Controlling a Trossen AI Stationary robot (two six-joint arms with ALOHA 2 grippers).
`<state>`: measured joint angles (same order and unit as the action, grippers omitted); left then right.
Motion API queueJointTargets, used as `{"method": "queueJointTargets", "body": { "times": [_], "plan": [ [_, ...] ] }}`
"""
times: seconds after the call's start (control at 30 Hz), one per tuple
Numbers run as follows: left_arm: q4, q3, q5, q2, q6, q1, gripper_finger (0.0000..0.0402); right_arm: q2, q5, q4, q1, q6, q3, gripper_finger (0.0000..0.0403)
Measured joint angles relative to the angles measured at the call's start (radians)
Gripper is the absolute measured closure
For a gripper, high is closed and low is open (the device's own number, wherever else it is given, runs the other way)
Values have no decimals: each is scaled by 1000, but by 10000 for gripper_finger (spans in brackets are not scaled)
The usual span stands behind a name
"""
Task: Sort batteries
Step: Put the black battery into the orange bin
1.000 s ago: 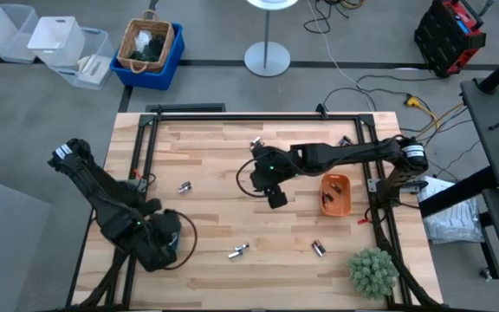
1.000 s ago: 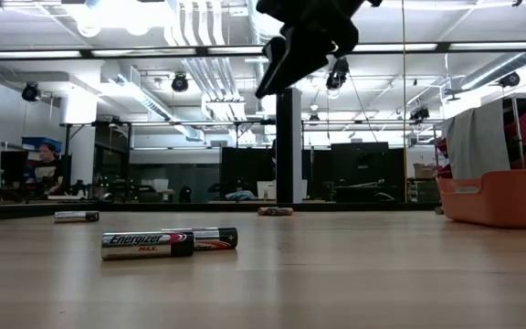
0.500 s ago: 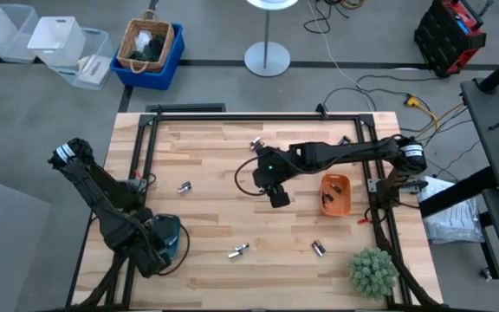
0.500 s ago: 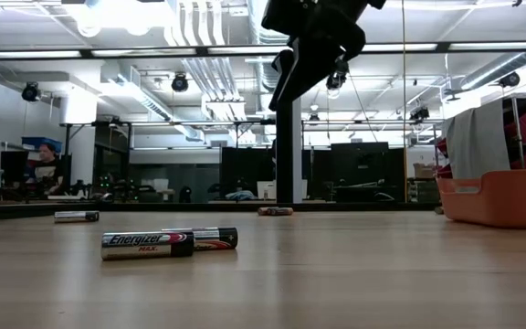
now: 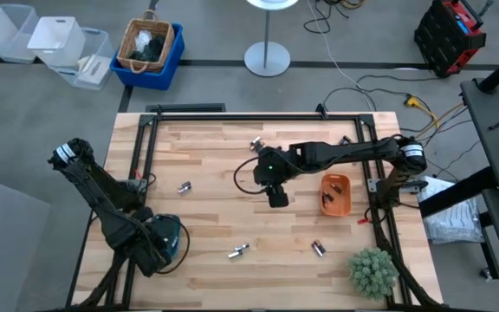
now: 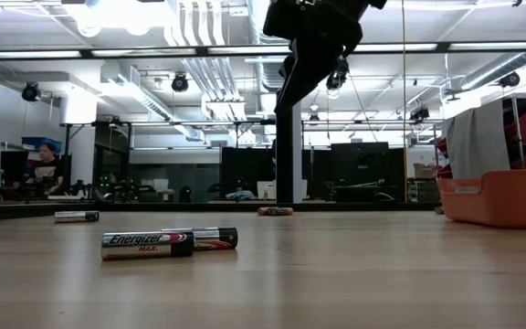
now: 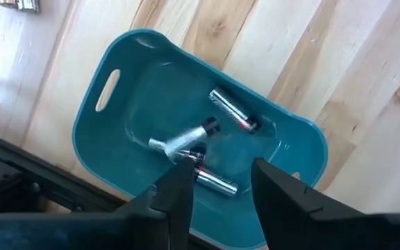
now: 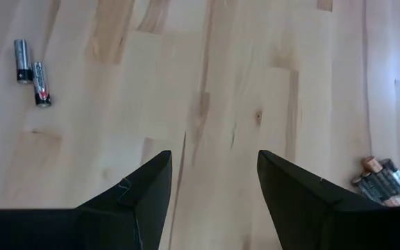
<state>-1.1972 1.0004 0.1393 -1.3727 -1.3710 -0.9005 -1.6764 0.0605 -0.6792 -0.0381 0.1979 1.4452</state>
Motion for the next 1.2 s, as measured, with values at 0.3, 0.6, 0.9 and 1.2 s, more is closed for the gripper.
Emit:
{"method": "queueJointTargets", "body": {
  "times": [0.3,0.6,0.9,1.2],
  "plan": [
    [0,0,26,0,90,0,278,0,1,10,60,-47,-25,197],
    [0,14,195,0,229,0,277,0,-8,10,141,-224,-84,197],
    [0,36,404,0,386,0,277,0,-8,-12,257,-483,-106,197],
    [0,37,532,0,485,0,277,0,-19,-187,356,-827,-121,197]
  ]
}}
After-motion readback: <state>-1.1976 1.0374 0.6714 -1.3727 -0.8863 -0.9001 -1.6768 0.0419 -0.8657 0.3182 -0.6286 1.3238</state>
